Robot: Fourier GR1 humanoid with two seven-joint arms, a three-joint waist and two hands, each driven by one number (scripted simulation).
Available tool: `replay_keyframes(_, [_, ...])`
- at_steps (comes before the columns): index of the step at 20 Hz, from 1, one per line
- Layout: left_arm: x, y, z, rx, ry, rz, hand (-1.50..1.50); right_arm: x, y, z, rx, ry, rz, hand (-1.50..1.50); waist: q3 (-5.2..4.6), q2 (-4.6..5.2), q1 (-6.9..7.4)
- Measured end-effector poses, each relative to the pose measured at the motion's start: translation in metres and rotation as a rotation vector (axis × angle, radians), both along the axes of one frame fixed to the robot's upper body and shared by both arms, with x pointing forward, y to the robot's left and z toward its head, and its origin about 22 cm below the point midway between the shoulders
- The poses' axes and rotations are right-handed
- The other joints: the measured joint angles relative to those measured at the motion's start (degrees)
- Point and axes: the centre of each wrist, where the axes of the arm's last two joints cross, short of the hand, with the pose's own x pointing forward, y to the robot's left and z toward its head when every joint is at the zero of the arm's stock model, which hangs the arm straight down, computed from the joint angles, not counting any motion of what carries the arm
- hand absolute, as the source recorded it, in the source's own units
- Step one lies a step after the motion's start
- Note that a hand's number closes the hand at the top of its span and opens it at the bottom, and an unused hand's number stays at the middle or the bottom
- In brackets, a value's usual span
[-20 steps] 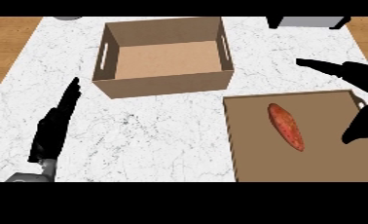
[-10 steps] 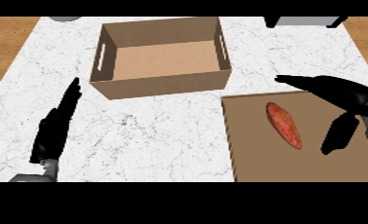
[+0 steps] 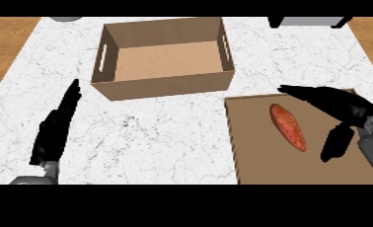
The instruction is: Pick the sweet potato from the tray and place it in the cardboard box
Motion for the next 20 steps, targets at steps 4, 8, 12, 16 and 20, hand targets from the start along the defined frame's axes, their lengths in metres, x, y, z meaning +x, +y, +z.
replay_keyframes(4, [-0.005, -0.006, 0.006, -0.004, 0.005, -0.005, 0.00, -0.001, -0.003, -0.006, -0.004, -0.003, -0.002, -1.50, 0.00, -0.02, 0.01])
replay_keyframes(8, [-0.004, -0.003, 0.010, -0.004, 0.008, -0.011, 0.00, 0.001, 0.003, -0.014, -0.001, 0.002, -0.002, -1.50, 0.01, -0.01, 0.02])
replay_keyframes(12, [-0.003, -0.008, 0.009, 0.005, 0.007, -0.007, 0.00, 0.001, 0.002, -0.014, 0.006, 0.003, -0.008, -1.50, 0.00, -0.01, -0.04])
replay_keyframes(16, [-0.005, -0.005, 0.008, 0.004, 0.006, -0.002, 0.00, -0.004, 0.010, -0.027, 0.012, 0.000, -0.014, -1.50, 0.00, -0.02, -0.04])
replay_keyframes(20, [-0.010, -0.004, 0.003, -0.002, 0.010, -0.004, 0.00, -0.007, 0.012, -0.029, 0.011, 0.006, -0.015, -1.50, 0.01, -0.01, -0.06])
